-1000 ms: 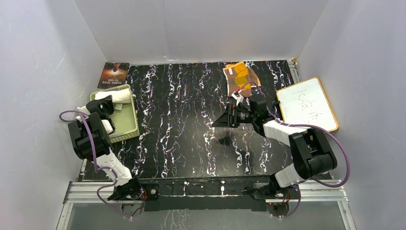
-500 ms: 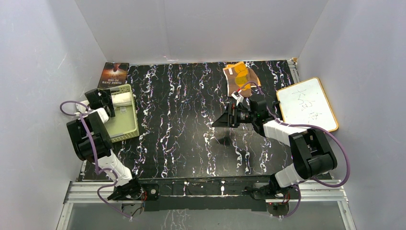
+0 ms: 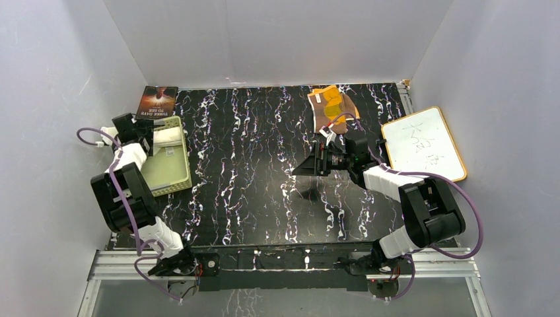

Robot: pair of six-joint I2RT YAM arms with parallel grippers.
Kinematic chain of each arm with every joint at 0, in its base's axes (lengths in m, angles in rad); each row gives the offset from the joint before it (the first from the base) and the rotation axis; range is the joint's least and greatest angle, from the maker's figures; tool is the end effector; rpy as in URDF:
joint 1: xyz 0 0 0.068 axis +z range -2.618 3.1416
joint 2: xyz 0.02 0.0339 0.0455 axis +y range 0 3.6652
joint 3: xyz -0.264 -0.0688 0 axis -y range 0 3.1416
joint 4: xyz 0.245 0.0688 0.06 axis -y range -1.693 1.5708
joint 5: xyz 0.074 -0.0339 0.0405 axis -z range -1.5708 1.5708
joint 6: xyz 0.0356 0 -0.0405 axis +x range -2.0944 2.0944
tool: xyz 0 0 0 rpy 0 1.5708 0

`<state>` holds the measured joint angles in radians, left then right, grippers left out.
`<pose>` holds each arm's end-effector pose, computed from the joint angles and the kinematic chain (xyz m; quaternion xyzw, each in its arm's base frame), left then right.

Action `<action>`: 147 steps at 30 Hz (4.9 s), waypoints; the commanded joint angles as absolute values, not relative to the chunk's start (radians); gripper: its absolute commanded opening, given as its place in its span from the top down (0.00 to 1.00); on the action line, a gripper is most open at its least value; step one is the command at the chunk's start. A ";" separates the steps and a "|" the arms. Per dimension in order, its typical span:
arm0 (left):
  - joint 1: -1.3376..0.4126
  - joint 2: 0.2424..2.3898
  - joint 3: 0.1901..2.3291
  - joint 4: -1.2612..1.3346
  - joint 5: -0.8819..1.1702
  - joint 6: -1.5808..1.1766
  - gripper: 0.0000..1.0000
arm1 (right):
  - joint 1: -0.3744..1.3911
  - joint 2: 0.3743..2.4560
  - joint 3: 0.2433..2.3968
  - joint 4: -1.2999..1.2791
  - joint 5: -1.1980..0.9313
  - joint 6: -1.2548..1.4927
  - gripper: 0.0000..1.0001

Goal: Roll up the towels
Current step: Place the towel in the bin, then move the bin to the center of the board.

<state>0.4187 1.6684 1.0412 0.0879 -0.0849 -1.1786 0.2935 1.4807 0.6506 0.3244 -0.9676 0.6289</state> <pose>0.3398 0.1545 0.2248 -0.6373 0.5914 -0.1485 0.4713 0.2674 0.1115 0.1905 -0.1056 0.7914 0.5589 0.2242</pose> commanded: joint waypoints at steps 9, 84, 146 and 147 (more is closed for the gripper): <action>0.402 1.516 1.100 -0.219 0.086 -0.568 0.75 | 0.304 1.433 0.682 0.280 -0.906 0.542 0.02; 0.406 1.737 1.147 -0.421 0.071 -0.397 1.00 | 1.001 2.624 2.411 -0.435 -0.024 0.286 0.58; 0.116 1.716 0.878 0.104 -0.319 -0.788 1.00 | 0.963 2.005 1.702 -0.412 0.128 0.392 1.00; 0.114 1.733 0.894 0.102 -0.319 -0.792 1.00 | 0.960 2.003 1.695 -0.409 0.123 0.393 1.00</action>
